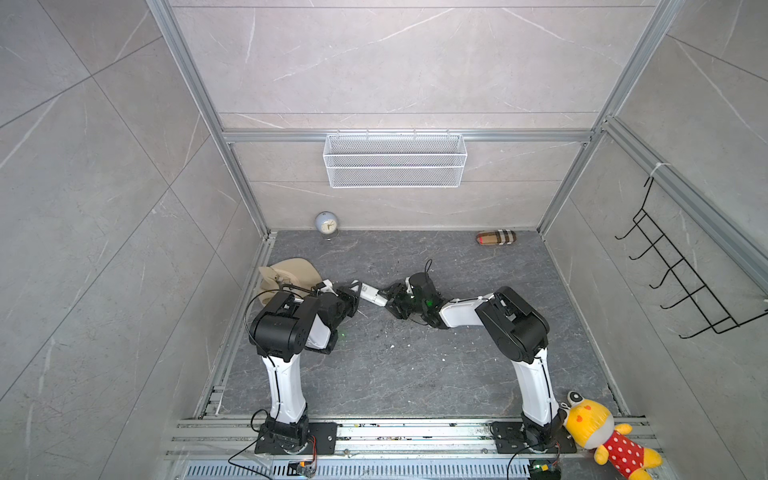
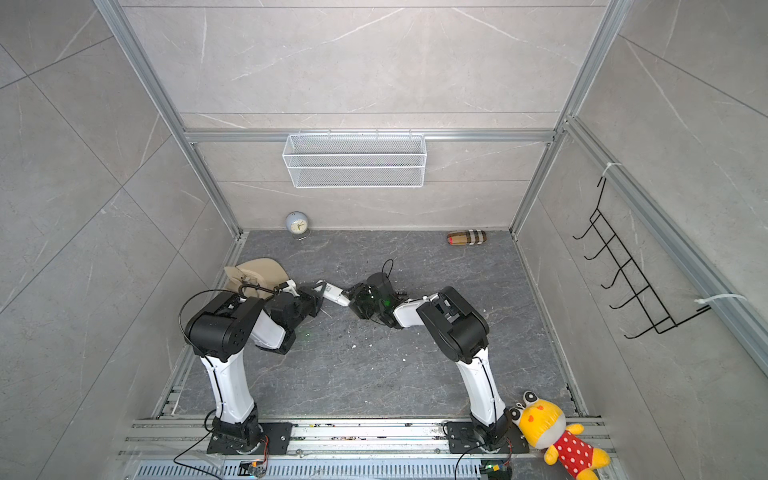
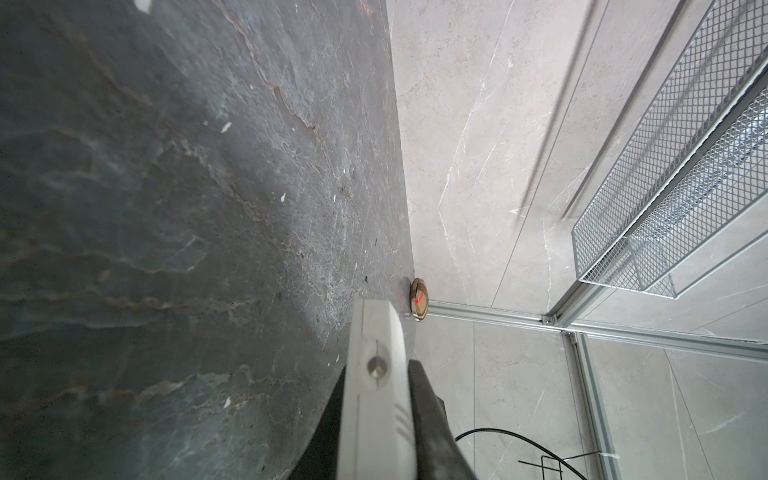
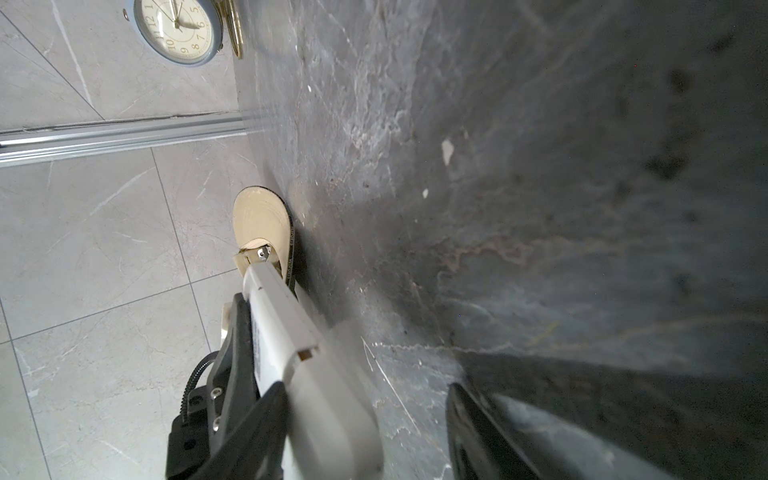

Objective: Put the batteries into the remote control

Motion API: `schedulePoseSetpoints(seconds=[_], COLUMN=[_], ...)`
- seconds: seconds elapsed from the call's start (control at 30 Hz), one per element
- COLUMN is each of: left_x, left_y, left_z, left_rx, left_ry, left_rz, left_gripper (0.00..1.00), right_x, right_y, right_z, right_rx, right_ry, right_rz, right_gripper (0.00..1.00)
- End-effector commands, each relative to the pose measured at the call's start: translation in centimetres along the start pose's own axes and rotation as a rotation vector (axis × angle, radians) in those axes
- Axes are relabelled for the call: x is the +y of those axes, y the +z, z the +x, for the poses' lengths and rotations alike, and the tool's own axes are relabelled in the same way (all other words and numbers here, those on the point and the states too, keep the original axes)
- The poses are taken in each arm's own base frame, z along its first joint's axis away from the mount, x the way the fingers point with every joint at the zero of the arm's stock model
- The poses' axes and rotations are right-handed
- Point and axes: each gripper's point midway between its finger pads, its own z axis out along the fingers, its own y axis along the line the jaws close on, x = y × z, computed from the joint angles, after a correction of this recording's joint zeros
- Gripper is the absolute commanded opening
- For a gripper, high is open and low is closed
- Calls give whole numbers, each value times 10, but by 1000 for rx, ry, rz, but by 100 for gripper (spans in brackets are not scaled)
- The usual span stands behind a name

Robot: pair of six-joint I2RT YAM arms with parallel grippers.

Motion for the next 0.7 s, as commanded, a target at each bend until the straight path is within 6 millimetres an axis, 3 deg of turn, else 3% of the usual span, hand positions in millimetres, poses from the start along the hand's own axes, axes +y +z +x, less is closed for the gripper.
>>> schedulePoseSetpoints(seconds=[0.0, 0.2, 0.67], left_x=[-43, -42, -26], left_y=[-4, -3, 4], left_z=[-2, -4, -6], left_rx=[-14, -22, -32], left_ry=[33, 44, 95], left_rz=[133, 129, 95], left_gripper=[0, 0, 0], right_x=[-11, -17, -48], right_y=[8, 6, -20], right_z=[2, 2, -3], right_rx=[3, -5, -16], right_ry=[12, 12, -68], right_rz=[39, 59, 235], right_gripper=[55, 39, 35])
